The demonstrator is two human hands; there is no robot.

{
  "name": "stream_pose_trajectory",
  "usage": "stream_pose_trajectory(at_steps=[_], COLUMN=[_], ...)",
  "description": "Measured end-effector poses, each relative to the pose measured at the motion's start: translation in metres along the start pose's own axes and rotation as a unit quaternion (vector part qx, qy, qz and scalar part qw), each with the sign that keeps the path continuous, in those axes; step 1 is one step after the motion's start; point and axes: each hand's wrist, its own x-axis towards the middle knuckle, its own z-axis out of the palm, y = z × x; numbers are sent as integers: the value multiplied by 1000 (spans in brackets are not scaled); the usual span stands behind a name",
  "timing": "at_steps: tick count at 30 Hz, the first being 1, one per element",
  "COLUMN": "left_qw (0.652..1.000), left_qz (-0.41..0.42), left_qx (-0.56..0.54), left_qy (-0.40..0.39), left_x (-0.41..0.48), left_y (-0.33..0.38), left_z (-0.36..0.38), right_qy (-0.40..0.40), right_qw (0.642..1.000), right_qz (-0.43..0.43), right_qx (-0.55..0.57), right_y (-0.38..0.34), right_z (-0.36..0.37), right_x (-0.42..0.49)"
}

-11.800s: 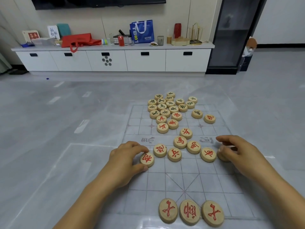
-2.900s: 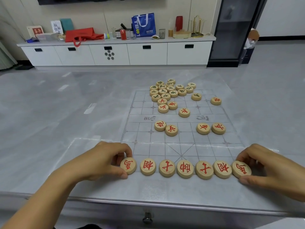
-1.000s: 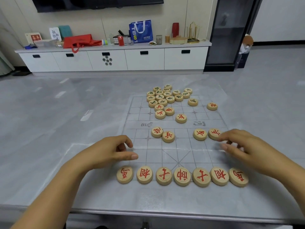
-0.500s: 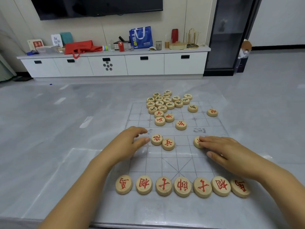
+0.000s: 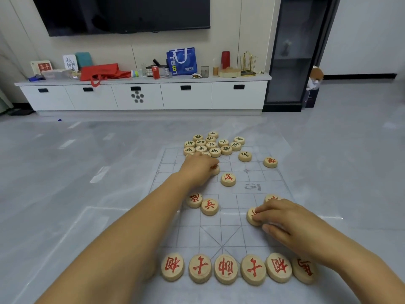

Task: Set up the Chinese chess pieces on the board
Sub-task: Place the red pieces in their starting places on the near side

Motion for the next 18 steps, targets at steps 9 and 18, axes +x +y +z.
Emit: stream_pose_trajectory(at_steps=[9, 18], left_qw=[991, 970], left_qz=[-21, -171], left_qx=[-109, -174], left_qy=[78, 10], left_x=[-12, -156], left_y=[-2, -55], left_z=[-28, -22], right_qy=[4, 2], right_qw=[1000, 997], right_qz=[1, 63], right_qx=[14, 50], right_y=[1, 6], right_z=[-2, 3], right_x=[0, 1])
